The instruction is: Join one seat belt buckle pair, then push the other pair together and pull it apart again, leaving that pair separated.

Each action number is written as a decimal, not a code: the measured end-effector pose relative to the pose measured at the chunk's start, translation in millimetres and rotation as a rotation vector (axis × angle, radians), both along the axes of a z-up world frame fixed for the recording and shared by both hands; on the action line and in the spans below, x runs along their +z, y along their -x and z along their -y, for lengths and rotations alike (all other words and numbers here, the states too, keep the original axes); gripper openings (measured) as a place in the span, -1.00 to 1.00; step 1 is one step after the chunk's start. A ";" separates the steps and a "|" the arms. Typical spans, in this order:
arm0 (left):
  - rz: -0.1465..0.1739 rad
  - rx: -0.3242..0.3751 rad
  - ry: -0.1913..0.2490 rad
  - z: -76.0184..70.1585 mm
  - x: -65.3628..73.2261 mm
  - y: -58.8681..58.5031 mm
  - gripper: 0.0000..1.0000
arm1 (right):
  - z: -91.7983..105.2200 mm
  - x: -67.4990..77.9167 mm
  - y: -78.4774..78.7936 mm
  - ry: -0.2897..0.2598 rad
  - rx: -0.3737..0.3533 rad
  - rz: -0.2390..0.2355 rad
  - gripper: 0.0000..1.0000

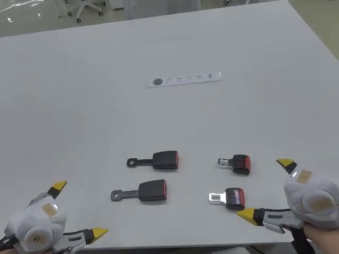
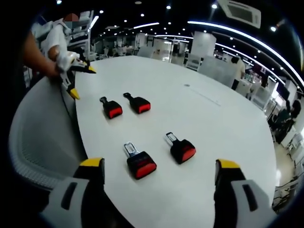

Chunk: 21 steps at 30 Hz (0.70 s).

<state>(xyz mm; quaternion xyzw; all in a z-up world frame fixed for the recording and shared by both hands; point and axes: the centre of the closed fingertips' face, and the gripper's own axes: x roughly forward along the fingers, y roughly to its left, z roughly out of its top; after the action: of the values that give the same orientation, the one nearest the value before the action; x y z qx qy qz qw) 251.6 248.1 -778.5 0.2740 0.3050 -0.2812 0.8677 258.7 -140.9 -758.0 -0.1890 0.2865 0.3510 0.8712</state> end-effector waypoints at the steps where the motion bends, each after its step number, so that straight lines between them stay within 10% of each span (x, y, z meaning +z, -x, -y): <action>1: -0.005 0.005 -0.001 -0.6 -0.9 0.3 1.00 | -0.4 1.4 -0.2 -0.003 0.006 -0.001 0.95; 21: -0.052 0.041 -0.089 -15.2 -13.6 4.0 1.00 | 26.9 4.4 3.1 0.050 0.066 -0.021 0.89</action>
<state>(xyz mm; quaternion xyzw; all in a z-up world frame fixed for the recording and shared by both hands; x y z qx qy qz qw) 247.6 263.3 -792.1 0.2983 0.3452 -0.2565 0.8521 255.5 -167.8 -753.6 -0.2162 0.2979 0.3743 0.8511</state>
